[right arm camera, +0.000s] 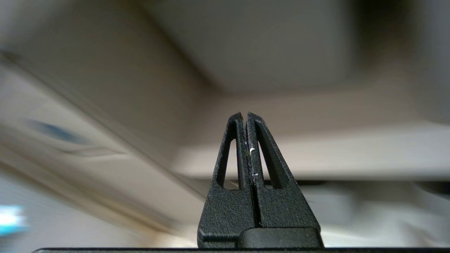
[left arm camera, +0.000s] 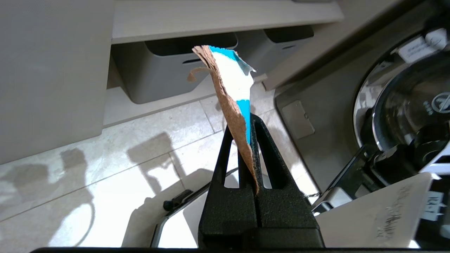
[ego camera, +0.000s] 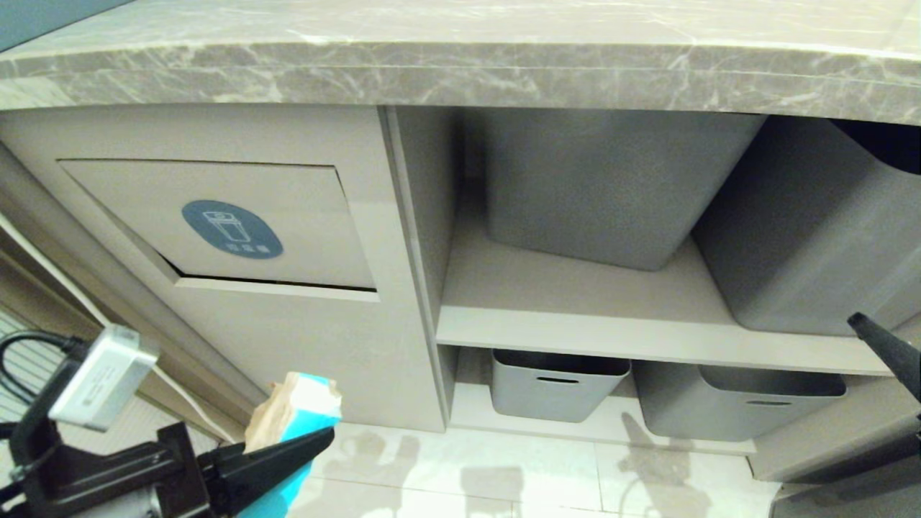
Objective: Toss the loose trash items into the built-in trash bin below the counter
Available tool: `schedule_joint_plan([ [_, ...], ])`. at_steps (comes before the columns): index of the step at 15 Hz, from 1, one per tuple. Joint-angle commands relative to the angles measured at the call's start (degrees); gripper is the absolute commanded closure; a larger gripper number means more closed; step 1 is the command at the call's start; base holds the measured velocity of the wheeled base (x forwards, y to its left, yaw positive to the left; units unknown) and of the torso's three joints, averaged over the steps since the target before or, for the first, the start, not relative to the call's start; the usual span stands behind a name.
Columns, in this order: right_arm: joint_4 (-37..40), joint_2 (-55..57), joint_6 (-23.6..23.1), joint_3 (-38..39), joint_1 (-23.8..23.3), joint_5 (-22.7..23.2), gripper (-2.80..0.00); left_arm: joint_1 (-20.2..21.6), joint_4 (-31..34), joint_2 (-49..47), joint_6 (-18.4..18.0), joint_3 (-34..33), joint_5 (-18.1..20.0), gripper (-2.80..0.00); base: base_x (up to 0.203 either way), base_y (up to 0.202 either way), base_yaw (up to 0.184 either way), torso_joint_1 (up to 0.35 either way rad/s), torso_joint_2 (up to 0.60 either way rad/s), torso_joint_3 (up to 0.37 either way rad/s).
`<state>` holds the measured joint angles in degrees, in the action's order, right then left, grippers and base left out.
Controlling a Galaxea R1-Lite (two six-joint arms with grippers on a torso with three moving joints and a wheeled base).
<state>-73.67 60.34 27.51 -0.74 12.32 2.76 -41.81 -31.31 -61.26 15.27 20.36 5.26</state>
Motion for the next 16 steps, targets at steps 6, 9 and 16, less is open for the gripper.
schedule_joint_plan([
  [6,50.46,-25.93,-17.17,0.48,-11.2,0.2,0.0,5.13,0.13,8.85,-0.13,-2.99,-0.33,0.0,0.0,0.0,0.0,0.0,0.0,0.0],
  [9,76.83,-43.99,-21.38,-3.22,-10.37,-0.28,0.0,9.91,-0.44,9.79,0.74,-7.02,-0.3,0.0,0.0,0.0,0.0,0.0,0.0,0.0],
  [16,79.82,-60.34,-29.71,-1.72,-11.53,-1.44,0.0,12.13,-0.59,6.94,2.65,-5.45,-0.07,0.0,0.0,0.0,0.0,0.0,0.0,0.0],
])
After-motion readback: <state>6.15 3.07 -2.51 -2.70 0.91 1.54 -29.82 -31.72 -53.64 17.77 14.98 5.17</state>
